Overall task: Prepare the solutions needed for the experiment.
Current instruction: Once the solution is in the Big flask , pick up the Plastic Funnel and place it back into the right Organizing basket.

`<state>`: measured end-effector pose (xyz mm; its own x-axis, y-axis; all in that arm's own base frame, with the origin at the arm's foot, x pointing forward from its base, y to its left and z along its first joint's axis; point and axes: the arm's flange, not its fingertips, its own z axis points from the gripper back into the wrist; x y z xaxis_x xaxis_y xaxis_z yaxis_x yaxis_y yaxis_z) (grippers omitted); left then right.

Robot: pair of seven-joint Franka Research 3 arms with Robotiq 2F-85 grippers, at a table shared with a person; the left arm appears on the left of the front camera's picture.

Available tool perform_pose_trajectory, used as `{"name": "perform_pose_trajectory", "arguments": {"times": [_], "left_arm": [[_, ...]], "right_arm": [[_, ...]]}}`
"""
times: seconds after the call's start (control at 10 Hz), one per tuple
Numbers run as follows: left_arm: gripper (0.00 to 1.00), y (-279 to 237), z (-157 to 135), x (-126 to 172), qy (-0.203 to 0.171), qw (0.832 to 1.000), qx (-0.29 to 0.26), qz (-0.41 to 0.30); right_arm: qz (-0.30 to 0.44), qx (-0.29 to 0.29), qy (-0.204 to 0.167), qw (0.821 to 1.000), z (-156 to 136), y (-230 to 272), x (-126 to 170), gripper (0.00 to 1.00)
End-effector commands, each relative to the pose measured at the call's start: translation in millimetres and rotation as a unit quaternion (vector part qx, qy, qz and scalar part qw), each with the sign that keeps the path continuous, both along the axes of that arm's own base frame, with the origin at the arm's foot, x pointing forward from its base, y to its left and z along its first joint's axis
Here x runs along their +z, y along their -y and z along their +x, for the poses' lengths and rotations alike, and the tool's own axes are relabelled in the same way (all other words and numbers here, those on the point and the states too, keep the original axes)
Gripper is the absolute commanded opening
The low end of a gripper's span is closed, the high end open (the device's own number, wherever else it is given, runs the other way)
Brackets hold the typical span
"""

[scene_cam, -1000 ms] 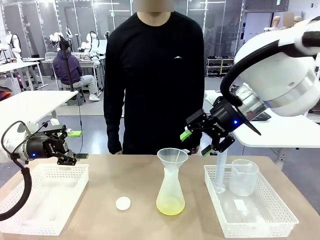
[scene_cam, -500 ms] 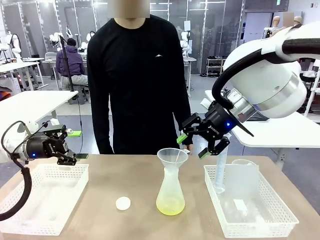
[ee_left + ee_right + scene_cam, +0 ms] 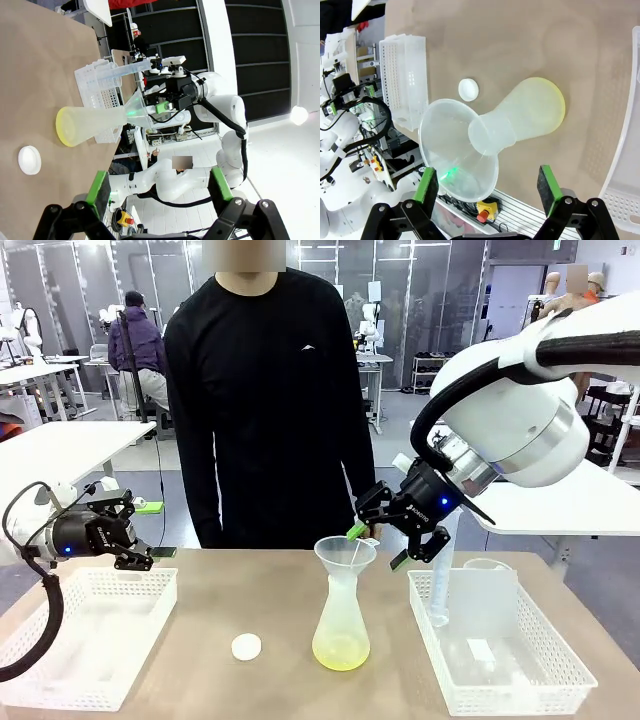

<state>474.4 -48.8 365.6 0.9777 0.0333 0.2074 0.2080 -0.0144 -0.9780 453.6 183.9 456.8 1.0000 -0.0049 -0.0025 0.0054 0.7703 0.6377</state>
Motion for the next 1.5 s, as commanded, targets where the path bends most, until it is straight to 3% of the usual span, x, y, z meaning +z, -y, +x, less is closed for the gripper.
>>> {"name": "perform_pose_trajectory", "arguments": {"times": [0.0,0.1,0.2,1.1,1.2,1.4], "left_arm": [[1.00,1.6,-1.1,3.3,0.005,1.000,0.004,-0.005],[1.00,1.6,-1.1,3.3,0.005,1.000,0.004,-0.005],[1.00,1.6,-1.1,3.3,0.005,1.000,0.004,-0.005],[1.00,1.6,-1.1,3.3,0.005,1.000,0.004,-0.005],[1.00,1.6,-1.1,3.3,0.005,1.000,0.004,-0.005],[1.00,1.6,-1.1,3.3,0.005,1.000,0.004,-0.005]], "right_arm": [[-0.018,-0.010,-0.012,1.000,13.4,-12.4,0.2,1.00],[-0.017,-0.013,-0.013,1.000,14.9,-13.6,-0.5,1.00],[-0.021,-0.006,-0.017,1.000,14.9,-14.8,-1.0,0.92],[-0.021,-0.018,-0.051,0.998,16.7,-17.1,1.8,0.07],[-0.022,-0.018,-0.054,0.998,17.7,-17.9,1.5,0.00],[-0.026,-0.018,-0.058,0.998,18.2,-19.0,2.8,0.00]]}}
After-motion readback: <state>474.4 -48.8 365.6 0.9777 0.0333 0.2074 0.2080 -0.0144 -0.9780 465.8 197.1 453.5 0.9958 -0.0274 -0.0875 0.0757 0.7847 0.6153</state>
